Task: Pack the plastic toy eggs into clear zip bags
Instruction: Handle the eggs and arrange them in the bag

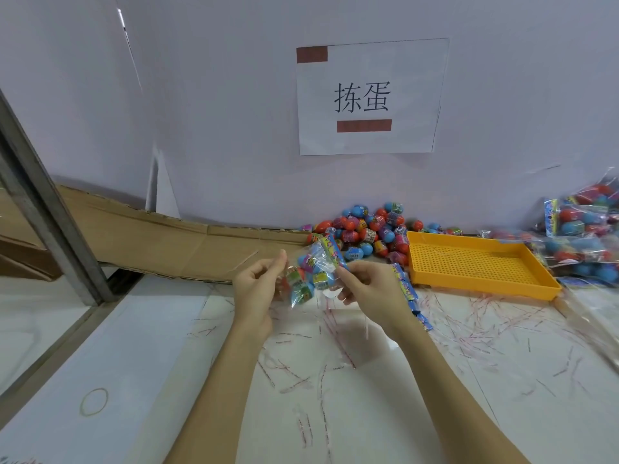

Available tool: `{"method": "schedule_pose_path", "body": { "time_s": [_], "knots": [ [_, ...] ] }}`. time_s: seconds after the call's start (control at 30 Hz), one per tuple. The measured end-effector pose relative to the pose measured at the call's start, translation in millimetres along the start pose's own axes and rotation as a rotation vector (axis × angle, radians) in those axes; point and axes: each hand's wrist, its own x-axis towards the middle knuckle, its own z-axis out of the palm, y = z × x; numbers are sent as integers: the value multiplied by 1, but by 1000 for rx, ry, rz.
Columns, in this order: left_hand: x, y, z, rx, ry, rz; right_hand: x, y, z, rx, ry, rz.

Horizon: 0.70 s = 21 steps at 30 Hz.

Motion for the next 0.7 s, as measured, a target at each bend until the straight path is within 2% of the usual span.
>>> {"method": "schedule_pose_path", "body": {
  "time_s": [0.07, 0.13, 0.23, 0.3, 0.4, 0.47, 0.57, 0.63, 0.7],
  "knots": [
    [3, 0, -1, 70, -41, 9, 0, 1, 0, -135, 64, -107],
    [3, 1, -3, 148, -129, 57, -1, 1, -1, -132, 52, -157],
    [-1, 2, -4, 237, -356, 76, -3, -1, -2, -7, 13, -180],
    [-5, 1, -2, 252, -419, 91, -3, -4, -1, 176, 22, -115],
    [-6, 0, 5, 70, -296, 45, -2, -8, 0, 458, -89, 91],
    [-5, 1, 7, -95, -229, -21, -3, -7, 2, 402, -184, 105],
    [-1, 4, 2, -254, -303, -113, -5, -5, 6, 313, -94, 50],
    [-2, 6, 0, -184, -296, -114, -4, -4, 6, 314, -55, 54],
    [0, 4, -1, 76, -125, 42, -3, -4, 4, 302, -43, 55]
  ]
}}
